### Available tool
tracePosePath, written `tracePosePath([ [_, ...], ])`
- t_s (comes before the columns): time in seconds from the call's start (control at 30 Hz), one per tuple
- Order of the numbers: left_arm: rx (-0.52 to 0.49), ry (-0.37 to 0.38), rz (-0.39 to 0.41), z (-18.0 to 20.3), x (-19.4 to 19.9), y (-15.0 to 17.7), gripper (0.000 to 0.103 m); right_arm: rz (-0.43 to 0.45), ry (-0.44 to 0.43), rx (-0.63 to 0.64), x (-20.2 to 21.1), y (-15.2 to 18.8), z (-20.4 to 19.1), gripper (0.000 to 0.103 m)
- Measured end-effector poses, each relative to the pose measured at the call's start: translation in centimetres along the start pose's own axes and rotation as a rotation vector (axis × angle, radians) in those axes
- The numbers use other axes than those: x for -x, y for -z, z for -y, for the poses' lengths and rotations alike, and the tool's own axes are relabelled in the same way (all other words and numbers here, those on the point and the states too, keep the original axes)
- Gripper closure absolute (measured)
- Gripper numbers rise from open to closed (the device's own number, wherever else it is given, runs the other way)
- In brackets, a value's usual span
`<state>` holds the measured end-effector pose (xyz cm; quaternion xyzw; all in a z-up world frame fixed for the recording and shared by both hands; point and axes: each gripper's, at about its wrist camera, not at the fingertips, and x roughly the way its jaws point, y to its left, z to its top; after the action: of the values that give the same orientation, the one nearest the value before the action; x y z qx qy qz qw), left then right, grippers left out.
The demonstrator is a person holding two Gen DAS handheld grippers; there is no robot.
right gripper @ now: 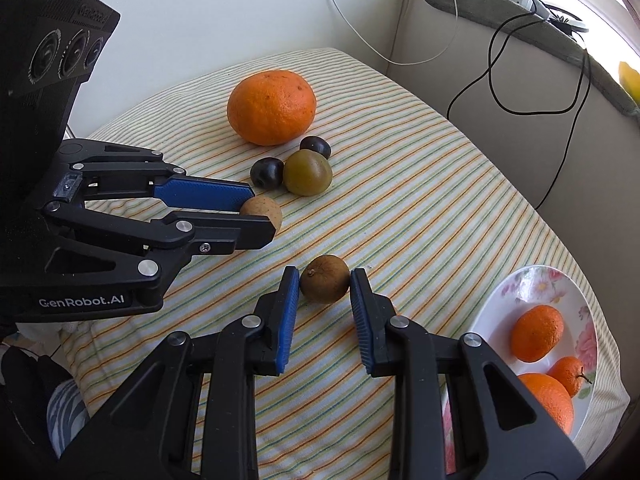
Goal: Organize fruits
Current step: 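Carry the brown kiwi with the right gripper over the plate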
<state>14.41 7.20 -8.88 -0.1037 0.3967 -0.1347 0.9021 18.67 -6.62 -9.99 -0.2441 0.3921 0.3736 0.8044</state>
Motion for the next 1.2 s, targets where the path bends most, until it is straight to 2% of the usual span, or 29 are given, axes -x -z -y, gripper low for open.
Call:
tracePosePath([
  [0.27,-0.010,0.007,0.023,1.1,1.1,-0.2,0.078,0.068,-0.022,-0.062,2.9,0.5,0.5,0.076],
  [0.6,-0.041,0.043,0.040,4.3,1.7,-0.4,0.078,0.152,-0.021,-0.163,7.8,3.5,2.0,0.076],
  [0.87,-0.076,0.083,0.042,7.4,1.5,-0.6,0.078,0.203,0.026,-0.250,11.7,6.7,4.7,0.076],
  [1.2,-0.115,0.115,0.036,10.7,0.3,-1.2,0.078,0.216,0.096,-0.363,14.0,10.8,9.4,0.076],
])
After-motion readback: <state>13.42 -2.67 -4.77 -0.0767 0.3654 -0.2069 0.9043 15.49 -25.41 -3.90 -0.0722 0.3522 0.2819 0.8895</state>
